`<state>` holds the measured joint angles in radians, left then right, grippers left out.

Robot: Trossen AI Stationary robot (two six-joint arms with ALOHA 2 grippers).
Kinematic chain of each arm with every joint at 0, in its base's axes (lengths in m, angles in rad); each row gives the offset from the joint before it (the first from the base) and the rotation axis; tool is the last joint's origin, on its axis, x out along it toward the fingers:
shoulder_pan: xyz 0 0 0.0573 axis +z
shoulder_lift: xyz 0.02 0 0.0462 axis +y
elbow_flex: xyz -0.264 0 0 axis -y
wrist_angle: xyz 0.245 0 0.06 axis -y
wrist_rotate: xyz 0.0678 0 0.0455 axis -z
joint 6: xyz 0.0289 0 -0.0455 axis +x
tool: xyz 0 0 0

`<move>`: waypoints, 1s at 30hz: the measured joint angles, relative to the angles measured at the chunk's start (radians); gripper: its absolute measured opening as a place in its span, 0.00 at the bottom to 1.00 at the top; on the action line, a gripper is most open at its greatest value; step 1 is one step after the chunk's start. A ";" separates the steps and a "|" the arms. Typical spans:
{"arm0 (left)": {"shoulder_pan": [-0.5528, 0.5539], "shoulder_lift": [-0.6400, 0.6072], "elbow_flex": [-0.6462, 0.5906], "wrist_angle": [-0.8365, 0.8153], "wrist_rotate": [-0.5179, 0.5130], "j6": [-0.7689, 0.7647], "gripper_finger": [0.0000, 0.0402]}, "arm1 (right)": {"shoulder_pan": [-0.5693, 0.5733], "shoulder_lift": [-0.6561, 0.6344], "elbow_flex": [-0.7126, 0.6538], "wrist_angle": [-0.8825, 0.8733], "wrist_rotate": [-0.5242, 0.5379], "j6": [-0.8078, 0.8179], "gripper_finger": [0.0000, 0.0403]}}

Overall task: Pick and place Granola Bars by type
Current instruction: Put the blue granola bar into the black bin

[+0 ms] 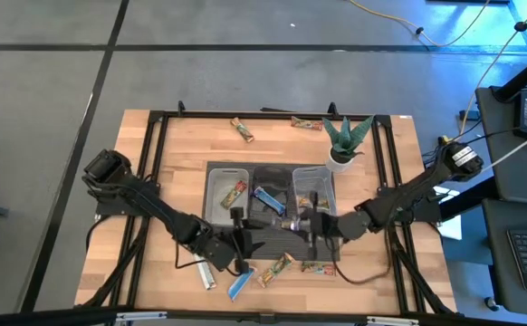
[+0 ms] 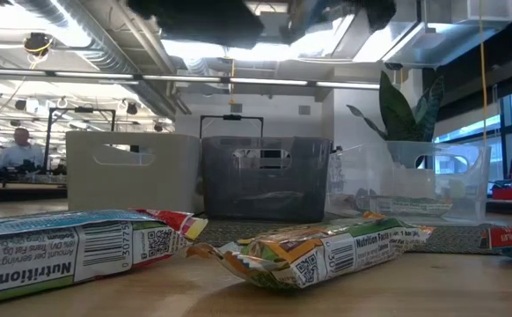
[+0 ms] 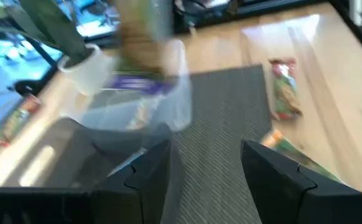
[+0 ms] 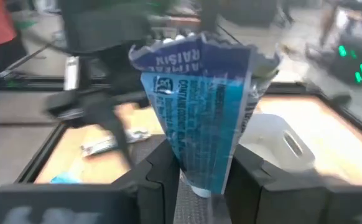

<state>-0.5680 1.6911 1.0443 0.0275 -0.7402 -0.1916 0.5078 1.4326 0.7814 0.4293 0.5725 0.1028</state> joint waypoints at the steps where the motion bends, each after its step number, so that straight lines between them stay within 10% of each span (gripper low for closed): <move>1: -0.011 -0.001 0.000 -0.020 0.010 -0.022 0.47 | -0.021 0.000 0.000 -0.016 -0.013 0.026 0.26; 13: -0.128 0.000 0.000 -0.090 0.187 -0.139 0.47 | -0.336 0.000 0.000 -0.160 -0.419 0.215 0.26; 30: -0.158 0.000 0.000 -0.084 0.190 -0.192 0.47 | -0.415 0.124 0.000 -0.268 -0.436 0.461 0.26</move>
<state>-0.7265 1.6913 1.0443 -0.0563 -0.5506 -0.3836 0.0927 1.5567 0.7818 0.1608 0.1366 0.5634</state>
